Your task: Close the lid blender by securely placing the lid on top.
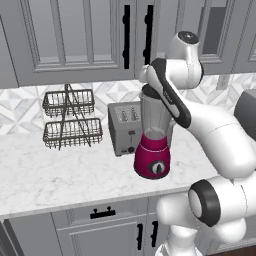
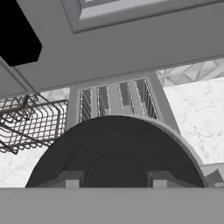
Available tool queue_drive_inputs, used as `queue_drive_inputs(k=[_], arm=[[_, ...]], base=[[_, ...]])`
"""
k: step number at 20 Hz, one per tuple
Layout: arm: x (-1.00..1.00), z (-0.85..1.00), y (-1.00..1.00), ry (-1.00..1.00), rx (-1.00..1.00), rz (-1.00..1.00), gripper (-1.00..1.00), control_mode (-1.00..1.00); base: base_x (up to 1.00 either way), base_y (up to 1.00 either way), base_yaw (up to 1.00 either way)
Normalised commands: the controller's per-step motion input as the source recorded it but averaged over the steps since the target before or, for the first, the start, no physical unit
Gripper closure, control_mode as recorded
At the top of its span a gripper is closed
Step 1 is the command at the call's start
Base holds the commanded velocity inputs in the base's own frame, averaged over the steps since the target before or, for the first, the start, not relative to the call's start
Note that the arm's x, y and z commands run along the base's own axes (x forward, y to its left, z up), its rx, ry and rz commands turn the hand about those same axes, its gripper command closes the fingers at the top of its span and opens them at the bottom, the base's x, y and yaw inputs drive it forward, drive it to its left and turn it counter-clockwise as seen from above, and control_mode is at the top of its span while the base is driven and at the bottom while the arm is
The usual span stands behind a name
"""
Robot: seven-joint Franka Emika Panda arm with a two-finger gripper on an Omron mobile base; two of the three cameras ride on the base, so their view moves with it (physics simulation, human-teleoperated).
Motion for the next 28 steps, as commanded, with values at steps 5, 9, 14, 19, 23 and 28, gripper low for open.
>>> queue_drive_inputs(k=[5, 9, 14, 19, 23, 28], arm=[[0.0, -0.09, 0.0, -0.05, -0.06, 0.0, 1.0, -1.0], [0.0, -0.04, 0.0, -0.13, -0.04, 0.0, 1.0, -1.0], [-0.04, 0.0, 0.0, -0.17, -0.01, 0.0, 1.0, -1.0], [0.03, -0.01, 0.0, -0.03, -0.01, 0.0, 1.0, -1.0], [0.06, 0.04, 0.0, 0.0, -0.02, 0.0, 1.0, -1.0], [0.0, -0.01, -0.01, 0.0, -0.04, 0.01, 1.0, -1.0]], base=[[0.0, 0.0, 0.0], [0.0, 0.0, 0.0], [0.0, 0.0, 0.0], [0.0, 0.0, 0.0], [0.0, 0.0, 0.0], [0.0, 0.0, 0.0]])
